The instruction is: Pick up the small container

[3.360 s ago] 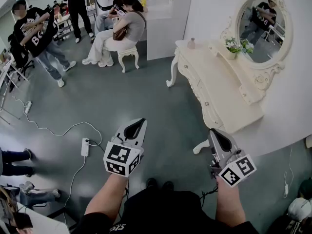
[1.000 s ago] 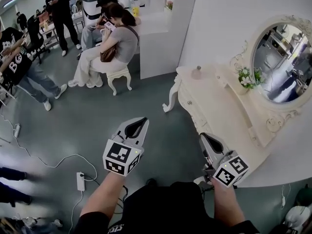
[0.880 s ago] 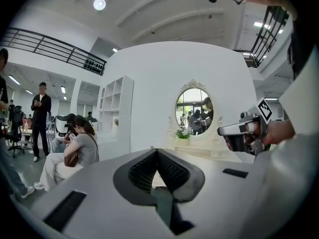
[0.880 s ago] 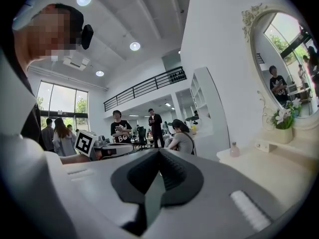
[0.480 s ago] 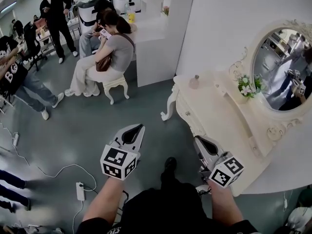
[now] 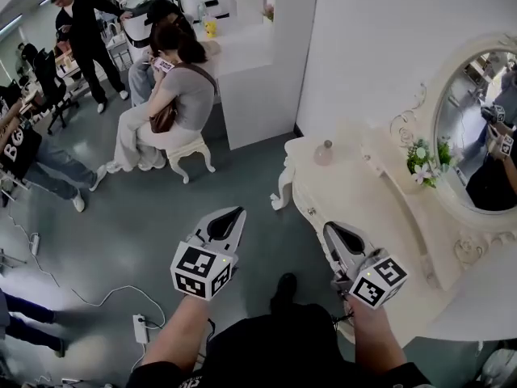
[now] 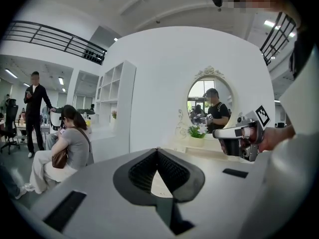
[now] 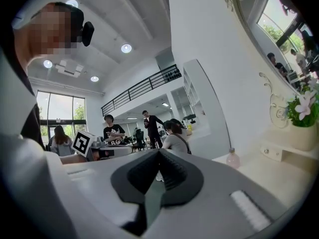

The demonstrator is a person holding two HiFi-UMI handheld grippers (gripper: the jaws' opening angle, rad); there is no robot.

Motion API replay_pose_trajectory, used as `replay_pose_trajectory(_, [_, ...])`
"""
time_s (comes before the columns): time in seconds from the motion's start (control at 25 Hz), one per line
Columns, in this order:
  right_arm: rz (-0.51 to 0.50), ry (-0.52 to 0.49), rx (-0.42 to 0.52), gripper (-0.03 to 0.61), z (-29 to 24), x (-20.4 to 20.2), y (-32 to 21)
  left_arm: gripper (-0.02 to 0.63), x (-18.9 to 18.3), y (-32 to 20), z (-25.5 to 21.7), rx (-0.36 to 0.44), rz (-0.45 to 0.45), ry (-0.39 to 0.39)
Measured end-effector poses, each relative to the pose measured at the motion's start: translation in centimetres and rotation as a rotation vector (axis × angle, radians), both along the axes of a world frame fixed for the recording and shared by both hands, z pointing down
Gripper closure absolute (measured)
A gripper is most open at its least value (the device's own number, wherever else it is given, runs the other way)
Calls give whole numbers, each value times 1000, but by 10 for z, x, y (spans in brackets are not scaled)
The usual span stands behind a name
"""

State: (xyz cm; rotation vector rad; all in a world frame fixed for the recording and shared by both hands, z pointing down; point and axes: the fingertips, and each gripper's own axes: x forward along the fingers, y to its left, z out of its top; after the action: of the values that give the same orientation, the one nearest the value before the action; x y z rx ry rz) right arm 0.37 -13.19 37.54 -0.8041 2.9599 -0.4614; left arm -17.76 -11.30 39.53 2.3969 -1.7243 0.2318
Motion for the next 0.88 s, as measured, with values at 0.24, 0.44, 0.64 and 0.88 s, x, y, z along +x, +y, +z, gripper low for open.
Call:
replay_pose_trajectory(0.24, [6, -17, -34, 568, 5, 18, -86, 609, 23, -85, 2, -36, 21, -16])
replay_pose_trajectory(0.44, [15, -21, -48, 568, 8, 33, -138, 609, 45, -138, 4, -58, 48, -23])
replay_pose_trajectory(0.64, [15, -22, -51, 568, 5, 37, -165, 609, 57, -167, 7, -74, 64, -26])
replay_pose_trajectory(0.88, [41, 7, -62, 568, 8, 34, -188, 609, 56, -199, 10, -74, 105, -19])
